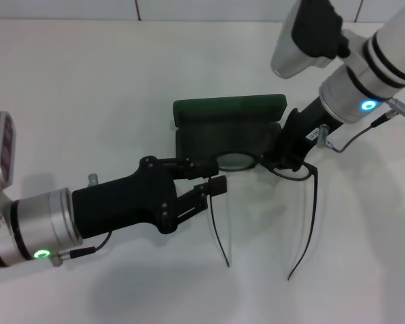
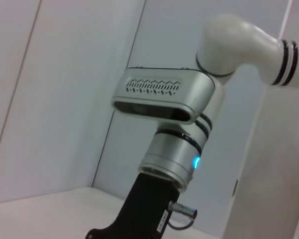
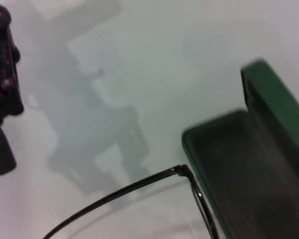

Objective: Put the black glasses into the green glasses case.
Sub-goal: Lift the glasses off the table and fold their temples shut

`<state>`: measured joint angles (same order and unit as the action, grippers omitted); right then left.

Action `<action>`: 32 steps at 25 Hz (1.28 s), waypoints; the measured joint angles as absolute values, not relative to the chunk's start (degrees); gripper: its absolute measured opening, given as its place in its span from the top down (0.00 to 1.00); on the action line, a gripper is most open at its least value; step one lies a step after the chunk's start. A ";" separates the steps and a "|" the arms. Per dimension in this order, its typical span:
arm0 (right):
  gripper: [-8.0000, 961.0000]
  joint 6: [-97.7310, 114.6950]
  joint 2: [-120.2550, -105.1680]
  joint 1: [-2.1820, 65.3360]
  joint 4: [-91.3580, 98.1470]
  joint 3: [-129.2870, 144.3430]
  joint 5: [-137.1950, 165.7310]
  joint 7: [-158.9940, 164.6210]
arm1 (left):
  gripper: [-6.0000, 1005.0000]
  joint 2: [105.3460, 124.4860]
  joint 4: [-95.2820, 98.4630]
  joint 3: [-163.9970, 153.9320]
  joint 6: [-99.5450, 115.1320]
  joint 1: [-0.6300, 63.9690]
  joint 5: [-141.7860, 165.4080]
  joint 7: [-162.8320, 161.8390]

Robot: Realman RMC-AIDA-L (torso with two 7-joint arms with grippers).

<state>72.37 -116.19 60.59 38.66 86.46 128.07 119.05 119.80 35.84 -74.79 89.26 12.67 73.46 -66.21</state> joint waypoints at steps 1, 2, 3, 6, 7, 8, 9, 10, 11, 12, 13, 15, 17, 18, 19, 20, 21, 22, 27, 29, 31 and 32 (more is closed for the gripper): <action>0.91 72.93 -116.19 59.06 41.23 86.41 127.83 119.10 | 0.71 119.80 35.72 -74.78 90.00 12.45 73.14 -65.91; 0.92 73.35 -116.18 57.77 43.32 86.31 127.61 119.17 | 0.71 119.79 35.56 -74.73 91.18 12.23 72.90 -65.34; 0.92 74.02 -116.08 55.83 46.86 86.05 127.01 119.25 | 0.71 119.78 35.35 -74.57 92.60 12.06 72.71 -64.58; 0.92 76.42 -115.84 49.52 56.37 84.66 124.33 118.80 | 0.71 119.78 33.03 -72.59 98.94 12.26 71.35 -61.86; 0.92 77.48 -115.78 47.03 59.45 83.72 123.07 118.26 | 0.71 119.79 32.35 -72.24 100.04 12.49 70.86 -61.41; 0.92 78.45 -115.73 45.09 61.76 82.94 122.13 117.71 | 0.71 119.81 31.31 -71.95 101.93 12.98 69.72 -60.61; 0.92 79.61 -115.72 42.37 64.39 81.59 120.39 116.64 | 0.73 119.81 30.39 -71.92 104.12 13.63 68.59 -59.56; 0.92 80.42 -115.72 40.37 66.10 80.58 118.92 115.58 | 0.76 119.81 29.90 -71.91 105.48 14.04 67.85 -58.86; 0.92 80.97 -115.72 38.75 67.15 79.90 117.52 114.52 | 0.78 119.81 29.58 -71.95 107.21 14.56 67.17 -58.27; 0.92 81.61 -115.71 36.13 68.35 78.82 114.97 112.77 | 0.81 119.81 29.43 -72.06 109.02 15.10 66.42 -57.91; 0.92 81.97 -115.69 34.79 68.82 78.26 113.44 111.76 | 0.84 119.83 29.41 -72.19 110.57 15.47 65.62 -57.80; 0.93 83.29 -115.65 31.73 69.26 76.65 109.21 108.70 | 0.85 119.91 29.39 -72.34 112.47 16.56 64.38 -58.03; 0.94 84.93 -115.68 29.18 69.12 74.83 105.22 105.08 | 0.87 120.04 29.18 -73.01 114.32 17.95 62.24 -58.96; 0.95 85.76 -115.71 27.87 68.78 73.85 102.53 102.72 | 0.87 120.10 29.08 -74.23 115.26 19.00 60.53 -59.37; 0.95 86.52 -115.71 26.74 68.37 73.10 99.95 100.60 | 0.88 120.12 29.01 -75.93 115.72 19.70 59.32 -59.35; 0.95 87.26 -115.64 25.72 67.73 72.43 96.91 98.65 | 0.89 120.13 28.90 -77.97 115.98 20.39 57.63 -58.92; 0.95 88.00 -115.59 24.99 67.00 71.91 94.41 97.13 | 0.90 120.14 28.71 -80.13 116.06 20.97 55.93 -58.24; 0.95 89.13 -115.48 24.65 65.86 71.19 91.75 95.71 | 0.90 120.14 28.37 -81.70 116.07 21.46 54.71 -57.64; 0.95 94.19 -115.46 25.75 59.02 66.66 86.55 91.58 | 0.95 120.23 25.48 -86.45 115.76 25.24 52.10 -56.64; 0.95 96.41 -115.43 26.74 56.00 65.17 85.59 89.78 | 0.95 120.43 23.29 -86.74 115.31 26.76 51.88 -56.42; 0.95 98.73 -115.46 28.27 52.52 63.59 85.36 88.07 | 0.95 120.62 21.00 -86.79 114.67 27.72 51.67 -55.47; 0.95 99.47 -115.50 28.90 51.31 63.03 85.30 87.58 | 0.95 120.66 20.39 -86.82 114.48 27.85 51.63 -55.14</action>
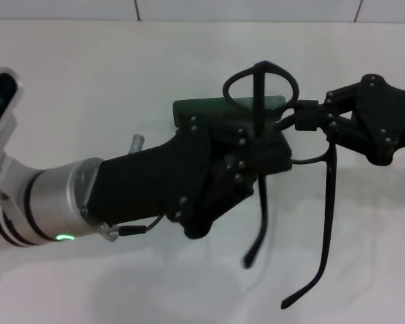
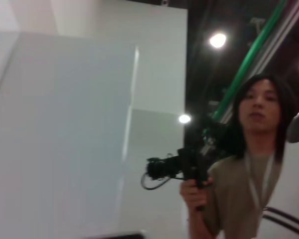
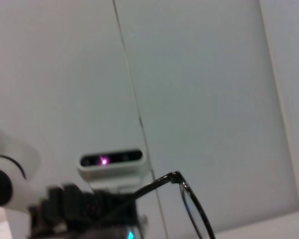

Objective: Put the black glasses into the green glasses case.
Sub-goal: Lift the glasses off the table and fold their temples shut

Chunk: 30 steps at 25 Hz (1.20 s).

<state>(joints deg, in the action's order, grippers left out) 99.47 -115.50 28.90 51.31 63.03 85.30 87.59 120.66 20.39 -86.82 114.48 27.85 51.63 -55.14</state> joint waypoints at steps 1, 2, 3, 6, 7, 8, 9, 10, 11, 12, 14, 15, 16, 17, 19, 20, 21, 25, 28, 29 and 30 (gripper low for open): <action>0.95 100.13 -115.53 29.55 49.80 62.50 85.14 87.11 | 0.95 120.72 19.40 -86.91 113.96 27.92 51.21 -54.45; 0.95 100.44 -115.55 30.05 48.68 62.21 84.84 86.82 | 0.95 120.75 18.50 -87.07 113.39 27.92 50.65 -53.90; 0.95 100.44 -115.55 30.05 48.68 62.21 84.84 86.82 | 0.95 120.76 17.66 -87.28 112.80 27.88 49.98 -53.48; 0.95 100.71 -115.45 30.42 46.61 61.97 83.44 86.00 | 0.95 120.76 16.82 -87.90 111.37 27.60 48.69 -52.95; 0.95 100.80 -115.45 30.40 46.39 61.96 83.26 85.90 | 0.95 120.76 16.79 -87.96 111.02 27.54 48.60 -52.94; 0.95 100.85 -115.44 30.36 46.29 61.96 83.18 85.86 | 0.95 120.76 16.78 -87.96 110.60 27.49 48.55 -52.94; 0.95 101.00 -115.46 30.36 46.19 61.96 83.14 85.84 | 0.95 120.76 16.78 -87.98 110.32 27.50 48.54 -52.96; 0.95 101.15 -115.51 30.37 46.09 61.99 83.12 85.83 | 0.95 120.76 16.78 -87.98 109.97 27.49 48.53 -53.02; 0.95 101.37 -115.55 30.38 46.04 62.05 83.12 85.82 | 0.95 120.76 16.77 -87.99 109.69 27.49 48.53 -53.10; 0.95 101.51 -115.57 30.39 46.02 62.11 83.11 85.81 | 0.95 120.76 16.76 -88.02 109.27 27.50 48.52 -53.21; 0.95 101.66 -115.59 30.41 45.98 62.16 83.09 85.79 | 0.95 120.76 16.75 -88.07 108.89 27.51 48.52 -53.31; 0.95 101.69 -115.61 30.41 45.98 62.17 83.09 85.79 | 0.95 120.76 16.74 -88.08 108.84 27.51 48.51 -53.32; 0.95 101.70 -115.61 30.38 45.97 62.14 83.08 85.78 | 0.95 120.76 16.73 -88.09 108.82 27.51 48.50 -53.33; 0.95 101.71 -115.62 30.29 45.94 62.05 83.07 85.78 | 0.95 120.76 16.73 -88.10 108.81 27.51 48.49 -53.34; 0.95 101.74 -115.64 30.15 45.82 61.95 83.06 85.77 | 0.95 120.76 16.71 -88.12 108.80 27.51 48.32 -53.35; 0.95 101.79 -115.64 30.15 45.68 61.95 83.05 85.76 | 0.95 120.76 16.71 -88.14 108.80 27.49 48.22 -53.36; 0.95 101.84 -115.65 30.16 45.51 61.96 83.05 85.74 | 0.95 120.76 16.62 -88.19 108.74 27.40 47.94 -53.36; 0.95 101.76 -115.73 30.46 44.33 61.96 83.05 85.39 | 0.95 120.76 15.45 -88.35 108.39 27.45 46.71 -53.44; 0.95 101.41 -115.73 30.54 43.84 61.94 83.05 84.87 | 0.95 120.76 15.53 -89.02 109.10 27.41 46.36 -53.45; 0.95 100.81 -115.70 30.55 43.28 61.94 83.05 84.43 | 0.95 120.75 15.77 -89.57 109.56 27.43 46.33 -53.45; 0.95 100.42 -115.70 30.64 42.92 62.01 83.05 84.20 | 0.95 120.74 15.95 -90.25 109.87 27.63 46.32 -53.44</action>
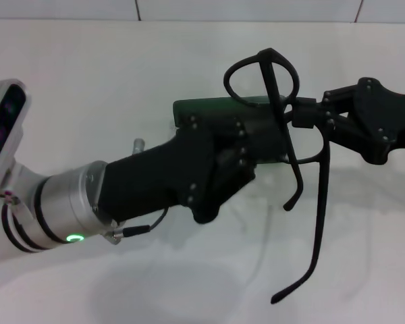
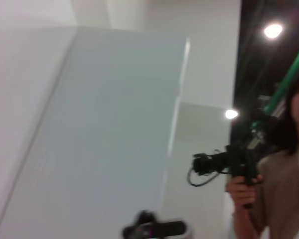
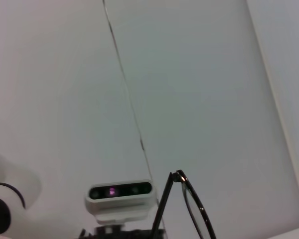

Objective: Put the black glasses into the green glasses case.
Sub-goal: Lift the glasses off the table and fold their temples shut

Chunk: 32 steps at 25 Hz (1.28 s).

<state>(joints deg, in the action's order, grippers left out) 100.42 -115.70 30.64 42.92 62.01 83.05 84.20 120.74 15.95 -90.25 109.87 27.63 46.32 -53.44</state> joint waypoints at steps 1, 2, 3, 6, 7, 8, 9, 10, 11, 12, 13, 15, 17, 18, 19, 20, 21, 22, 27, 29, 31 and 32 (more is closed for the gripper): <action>0.95 100.09 -115.69 30.77 42.61 62.07 83.05 84.00 | 0.95 120.71 15.96 -90.76 109.96 27.90 46.32 -53.45; 0.95 100.09 -115.69 30.77 42.61 62.07 83.05 84.00 | 0.95 120.69 15.94 -91.09 109.99 28.10 46.32 -53.44; 0.95 99.79 -115.73 31.47 41.59 62.24 83.05 83.31 | 0.95 120.69 15.87 -91.25 109.97 28.28 46.32 -53.44; 0.95 99.78 -115.77 32.57 40.38 62.32 83.05 82.73 | 0.95 120.77 15.90 -91.36 109.97 28.49 46.32 -53.42; 0.95 99.79 -115.77 32.73 40.25 62.32 83.05 82.70 | 0.95 120.77 16.16 -91.38 110.00 28.50 46.31 -53.41; 0.95 99.83 -115.80 32.87 40.13 62.33 83.05 82.69 | 0.95 120.77 16.25 -91.42 110.03 28.50 46.31 -53.41; 0.95 99.92 -115.83 32.99 40.10 62.35 83.05 82.69 | 0.95 120.77 16.33 -91.45 110.03 28.49 46.31 -53.41; 0.95 100.04 -115.86 33.13 40.08 62.42 83.05 82.69 | 0.95 120.77 16.34 -91.51 109.94 28.49 46.31 -53.41; 0.95 100.11 -115.88 33.25 40.06 62.50 83.05 82.69 | 0.95 120.76 16.29 -91.54 109.83 28.48 46.31 -53.41; 0.95 100.15 -115.92 33.47 40.03 62.85 83.03 82.69 | 0.95 120.76 16.17 -91.56 109.53 28.48 46.28 -53.41; 0.95 100.15 -115.92 33.47 40.03 62.85 83.03 82.69 | 0.95 120.76 16.08 -91.57 109.13 28.48 46.20 -53.41; 0.95 100.17 -115.95 33.64 40.01 63.05 82.96 82.68 | 0.95 120.75 15.99 -91.71 108.13 28.48 45.54 -53.42; 0.95 100.17 -115.98 33.80 40.00 63.14 82.93 82.69 | 0.95 120.76 15.90 -91.91 107.28 28.46 44.74 -53.42; 0.95 100.16 -116.00 33.91 39.97 63.17 82.93 82.69 | 0.95 120.76 15.86 -91.98 106.85 28.41 44.32 -53.44; 0.95 100.14 -116.03 34.04 39.90 63.19 82.93 82.69 | 0.95 120.75 15.85 -92.00 106.65 28.37 44.14 -53.47; 0.95 100.12 -116.05 34.15 39.79 63.21 82.93 82.69 | 0.95 120.76 15.85 -92.01 106.12 28.31 43.76 -53.77; 0.95 100.10 -116.05 34.31 39.60 63.21 82.93 82.69 | 0.95 120.76 15.85 -92.01 106.12 28.31 43.76 -53.77; 0.95 100.09 -116.05 34.53 39.33 63.21 82.94 82.69 | 0.95 120.76 15.85 -92.02 105.75 28.28 43.59 -54.00; 0.95 100.12 -115.98 35.24 38.49 63.20 83.02 82.66 | 0.95 120.76 15.85 -92.02 104.79 28.20 43.12 -54.37; 0.95 100.15 -115.97 35.35 38.47 63.19 83.06 82.65 | 0.95 120.75 15.86 -92.03 104.66 28.08 42.75 -54.45; 0.95 100.19 -115.96 35.46 38.47 63.19 83.08 82.65 | 0.95 120.76 15.74 -92.03 104.59 27.96 42.46 -54.52; 0.95 100.20 -115.96 35.48 38.47 63.19 83.13 82.64 | 0.95 120.76 15.61 -92.03 104.57 27.95 42.26 -54.53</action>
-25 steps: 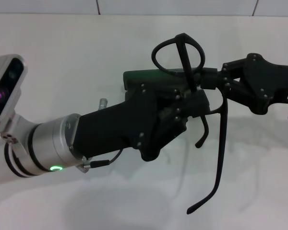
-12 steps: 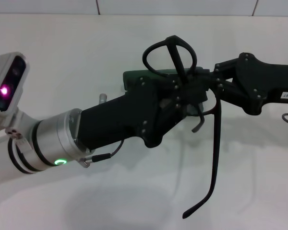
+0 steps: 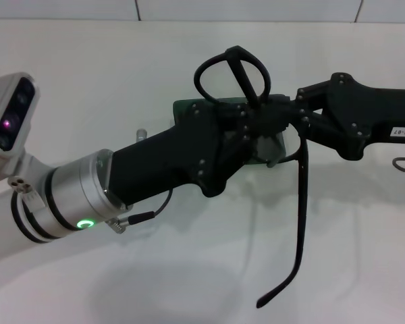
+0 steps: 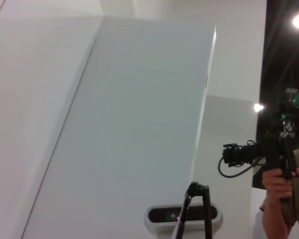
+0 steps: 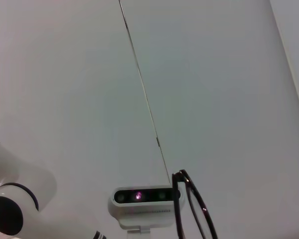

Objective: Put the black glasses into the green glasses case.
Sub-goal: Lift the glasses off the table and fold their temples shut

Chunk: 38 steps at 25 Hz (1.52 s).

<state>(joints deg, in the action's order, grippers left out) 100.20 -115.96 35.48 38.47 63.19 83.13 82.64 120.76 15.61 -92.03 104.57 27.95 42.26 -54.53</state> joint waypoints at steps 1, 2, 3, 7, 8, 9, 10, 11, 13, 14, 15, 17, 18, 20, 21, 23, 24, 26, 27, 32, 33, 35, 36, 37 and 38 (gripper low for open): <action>0.95 100.21 -115.98 35.49 38.47 63.19 83.17 82.64 | 0.95 120.76 15.46 -92.03 104.54 27.93 42.07 -54.53; 0.95 100.20 -116.00 35.50 38.47 63.19 83.21 82.64 | 0.95 120.76 15.34 -92.03 104.51 27.91 41.90 -54.54; 0.95 100.20 -116.03 35.50 38.47 63.19 83.23 82.63 | 0.95 120.75 15.30 -92.03 104.50 27.89 41.78 -54.54; 0.95 100.03 -116.04 35.21 38.47 63.17 83.17 82.18 | 0.95 120.76 15.22 -92.02 104.50 27.86 41.67 -54.56; 0.95 99.93 -116.04 35.08 38.47 63.08 83.11 81.96 | 0.95 120.76 15.22 -92.01 104.59 27.86 41.71 -54.53; 0.95 99.72 -116.03 34.96 38.41 62.90 83.04 81.68 | 0.95 120.76 15.22 -92.10 104.73 27.86 41.81 -54.43; 0.95 99.51 -116.00 34.79 38.28 62.64 82.99 81.36 | 0.95 120.76 15.30 -92.34 104.89 27.86 41.89 -54.27; 0.95 99.16 -115.95 34.67 38.00 62.33 82.79 81.00 | 0.95 120.76 15.43 -92.87 105.08 27.84 41.91 -54.07; 0.95 98.60 -115.80 34.40 37.13 61.31 82.06 80.24 | 0.95 120.68 15.74 -93.93 105.89 27.80 41.75 -53.57; 0.95 98.57 -115.75 34.34 36.91 60.94 81.81 80.09 | 0.95 120.65 15.74 -93.99 106.32 27.79 41.62 -53.45; 0.95 98.59 -115.63 34.22 36.54 60.16 81.37 79.88 | 0.95 120.60 15.73 -94.02 106.86 27.78 41.42 -53.35; 0.95 100.14 -115.55 33.83 36.33 58.37 80.18 79.80 | 0.95 120.54 15.54 -93.94 107.43 27.74 40.98 -53.23; 0.95 101.23 -115.53 33.67 36.34 57.60 79.54 79.80 | 0.95 120.49 15.49 -93.98 107.49 27.66 40.84 -53.09; 0.95 105.20 -115.50 33.30 36.57 55.49 77.02 79.93 | 0.95 120.43 15.46 -94.08 107.46 27.45 40.87 -52.92; 0.95 106.88 -115.49 33.19 36.64 54.50 75.67 80.01 | 0.95 120.39 15.46 -94.13 107.41 27.40 40.98 -52.92; 0.95 110.09 -115.49 32.96 36.49 52.49 71.15 80.15 | 0.95 120.34 15.49 -94.43 107.45 27.51 41.70 -53.17; 0.95 111.09 -115.49 32.89 36.38 51.86 68.78 80.18 | 0.95 120.31 15.63 -94.81 107.55 27.65 42.09 -53.32; 0.95 112.33 -115.47 32.77 36.31 51.16 63.81 80.22 | 0.95 120.25 16.61 -96.53 107.91 28.01 42.76 -53.50; 0.95 112.41 -115.51 32.79 36.20 51.27 61.40 80.09 | 0.95 120.22 17.44 -97.99 108.00 28.21 42.91 -53.50; 0.95 110.42 -116.21 36.49 28.88 57.30 57.65 71.24 | 0.95 120.68 22.99 -106.58 108.49 28.54 39.03 -51.50; 0.95 109.64 -116.23 37.89 26.12 59.57 57.03 68.80 | 0.95 120.70 24.01 -108.42 108.52 28.41 37.08 -50.84; 0.95 108.37 -116.27 39.97 22.09 62.94 56.13 64.73 | 0.95 120.71 25.57 -114.41 108.55 28.48 30.93 -48.88; 0.95 107.97 -116.27 40.66 20.78 64.06 55.84 63.05 | 0.95 120.71 25.74 -115.94 108.56 28.74 29.28 -48.31; 0.95 107.73 -116.28 41.15 19.64 65.02 55.61 61.51 | 0.95 120.64 25.79 -117.33 108.61 29.15 27.23 -47.73; 0.95 107.62 -116.28 41.47 19.01 65.75 55.46 60.55 | 0.95 120.59 25.83 -117.63 108.73 29.16 26.61 -47.62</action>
<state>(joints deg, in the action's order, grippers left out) 107.62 -116.28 41.47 19.01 65.75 55.46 60.55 120.59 25.83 -117.63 108.73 29.16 26.61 -47.62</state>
